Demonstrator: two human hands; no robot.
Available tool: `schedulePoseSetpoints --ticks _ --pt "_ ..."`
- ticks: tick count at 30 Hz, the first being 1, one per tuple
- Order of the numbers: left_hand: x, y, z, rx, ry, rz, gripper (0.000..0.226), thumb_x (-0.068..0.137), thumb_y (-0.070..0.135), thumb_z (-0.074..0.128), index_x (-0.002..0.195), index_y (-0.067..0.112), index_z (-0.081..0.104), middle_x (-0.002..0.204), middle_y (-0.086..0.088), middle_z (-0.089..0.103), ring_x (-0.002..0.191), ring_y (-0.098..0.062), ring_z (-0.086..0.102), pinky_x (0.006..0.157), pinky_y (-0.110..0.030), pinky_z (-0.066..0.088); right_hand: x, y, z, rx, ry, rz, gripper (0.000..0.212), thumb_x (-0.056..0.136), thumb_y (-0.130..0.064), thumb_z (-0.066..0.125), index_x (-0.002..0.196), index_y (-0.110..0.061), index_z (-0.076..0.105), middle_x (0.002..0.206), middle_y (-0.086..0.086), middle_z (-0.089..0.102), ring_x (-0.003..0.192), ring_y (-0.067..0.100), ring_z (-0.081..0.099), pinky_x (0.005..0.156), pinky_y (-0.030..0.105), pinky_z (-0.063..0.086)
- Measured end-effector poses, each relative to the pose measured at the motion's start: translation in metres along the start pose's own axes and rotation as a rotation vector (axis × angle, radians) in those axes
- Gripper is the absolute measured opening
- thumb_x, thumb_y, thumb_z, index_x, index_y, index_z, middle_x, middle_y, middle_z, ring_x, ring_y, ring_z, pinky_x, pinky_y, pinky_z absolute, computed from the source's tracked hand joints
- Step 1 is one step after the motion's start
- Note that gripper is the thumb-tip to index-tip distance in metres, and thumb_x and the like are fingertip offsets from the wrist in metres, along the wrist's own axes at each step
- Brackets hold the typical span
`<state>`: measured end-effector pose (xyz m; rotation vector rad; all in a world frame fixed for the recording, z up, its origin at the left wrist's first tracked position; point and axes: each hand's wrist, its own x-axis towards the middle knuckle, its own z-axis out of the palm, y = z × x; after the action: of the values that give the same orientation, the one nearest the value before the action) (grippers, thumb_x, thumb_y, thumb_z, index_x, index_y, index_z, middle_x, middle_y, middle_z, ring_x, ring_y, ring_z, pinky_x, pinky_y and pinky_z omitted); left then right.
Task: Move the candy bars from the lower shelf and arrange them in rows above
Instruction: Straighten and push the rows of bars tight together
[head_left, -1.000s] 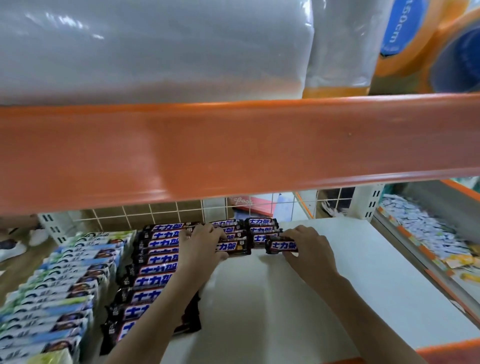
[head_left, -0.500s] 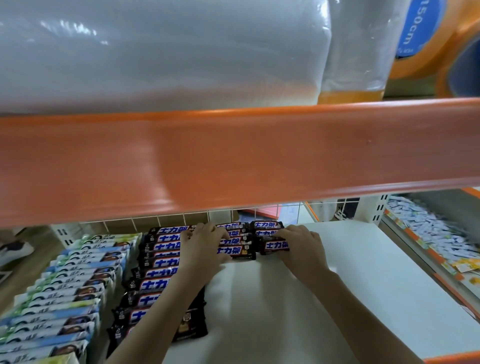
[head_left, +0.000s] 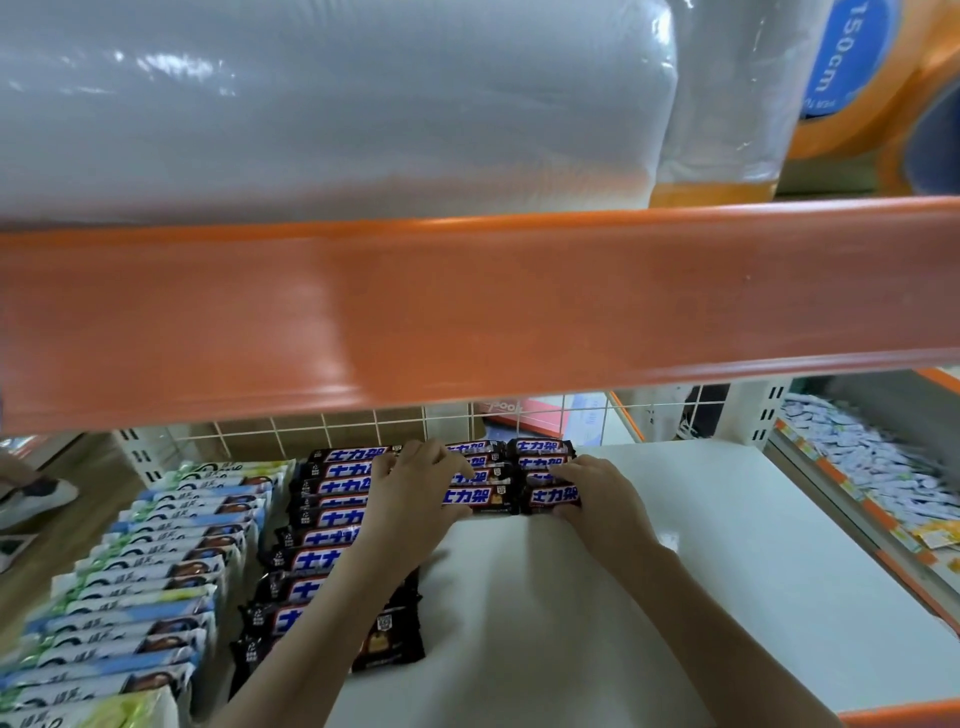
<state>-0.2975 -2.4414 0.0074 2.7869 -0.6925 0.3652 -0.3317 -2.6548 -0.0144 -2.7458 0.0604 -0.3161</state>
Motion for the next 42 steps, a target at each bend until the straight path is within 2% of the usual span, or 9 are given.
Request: schedulePoseSetpoints --ticks 3,6,11,15,19,22,25,32,42 --pt "-0.005 0.000 0.000 0.004 0.008 0.000 0.038 0.084 0.049 0.059 0.119 0.038 0.050 0.122 0.017 0.046 0.121 -0.007 0.036 0.102 -0.031 0.019 -0.003 0.001 -0.002 -0.065 0.053 -0.032 0.045 0.080 -0.026 0.071 0.123 -0.024 0.059 0.120 -0.005 0.060 0.117 0.018 0.050 0.095 0.033 0.035" --pt "-0.008 -0.001 -0.003 0.024 -0.004 -0.003 0.038 0.087 0.048 0.055 0.122 0.037 0.048 0.125 0.016 0.045 0.123 -0.007 0.035 0.103 -0.033 0.019 -0.009 -0.001 -0.005 -0.085 0.101 -0.041 0.048 0.081 -0.031 0.070 0.126 -0.026 0.056 0.126 -0.006 0.058 0.127 0.016 0.044 0.110 0.036 0.022" --pt "-0.016 0.003 -0.011 0.021 -0.032 -0.039 0.039 0.088 0.046 0.054 0.125 0.035 0.045 0.126 0.013 0.044 0.126 -0.010 0.032 0.106 -0.038 0.022 -0.023 -0.008 -0.019 -0.091 0.112 -0.078 0.045 0.087 -0.031 0.064 0.130 -0.026 0.051 0.127 -0.007 0.055 0.131 0.015 0.040 0.113 0.035 0.020" --pt "-0.029 0.009 -0.018 0.013 -0.016 -0.025 0.039 0.089 0.043 0.054 0.126 0.034 0.046 0.127 0.012 0.045 0.126 -0.010 0.033 0.102 -0.037 0.025 -0.041 -0.013 -0.025 -0.063 0.078 -0.115 0.048 0.092 -0.030 0.058 0.138 -0.027 0.044 0.140 -0.009 0.047 0.138 0.012 0.031 0.115 0.034 0.015" --pt "-0.048 0.017 -0.028 0.028 -0.004 -0.023 0.040 0.089 0.042 0.055 0.127 0.033 0.046 0.128 0.011 0.046 0.127 -0.012 0.033 0.102 -0.039 0.026 -0.063 -0.018 -0.030 0.015 0.104 -0.157 0.045 0.091 -0.028 0.057 0.135 -0.026 0.048 0.135 -0.008 0.050 0.129 0.014 0.043 0.110 0.031 0.026" --pt "-0.066 0.026 -0.035 0.002 0.024 -0.021 0.040 0.088 0.042 0.057 0.126 0.032 0.048 0.127 0.010 0.047 0.125 -0.012 0.035 0.103 -0.040 0.027 -0.082 -0.025 -0.038 0.023 0.126 -0.182 0.044 0.092 -0.026 0.055 0.135 -0.026 0.048 0.137 -0.009 0.050 0.129 0.014 0.044 0.113 0.028 0.020" --pt "-0.085 0.037 -0.044 0.000 0.048 -0.028 0.037 0.089 0.041 0.056 0.124 0.032 0.048 0.127 0.011 0.047 0.125 -0.012 0.035 0.103 -0.039 0.026 -0.102 -0.030 -0.046 0.002 0.126 -0.183 0.044 0.093 -0.028 0.054 0.136 -0.025 0.047 0.137 -0.009 0.050 0.127 0.013 0.045 0.112 0.029 0.021" --pt "-0.136 0.056 -0.061 -0.009 0.094 -0.051 0.036 0.087 0.039 0.059 0.122 0.031 0.051 0.129 0.009 0.048 0.128 -0.014 0.034 0.101 -0.038 0.024 -0.151 -0.042 -0.066 -0.014 0.115 -0.215 0.040 0.091 -0.026 0.057 0.131 -0.024 0.053 0.131 -0.005 0.056 0.116 0.020 0.055 0.096 0.030 0.042" --pt "-0.229 0.082 -0.070 -0.038 0.094 -0.061 0.037 0.084 0.042 0.061 0.119 0.032 0.053 0.120 0.010 0.051 0.120 -0.015 0.040 0.094 -0.038 0.027 -0.245 -0.057 -0.072 0.000 0.084 -0.196 0.043 0.087 -0.017 0.057 0.129 -0.026 0.053 0.131 -0.006 0.052 0.115 0.022 0.052 0.086 0.033 0.043"
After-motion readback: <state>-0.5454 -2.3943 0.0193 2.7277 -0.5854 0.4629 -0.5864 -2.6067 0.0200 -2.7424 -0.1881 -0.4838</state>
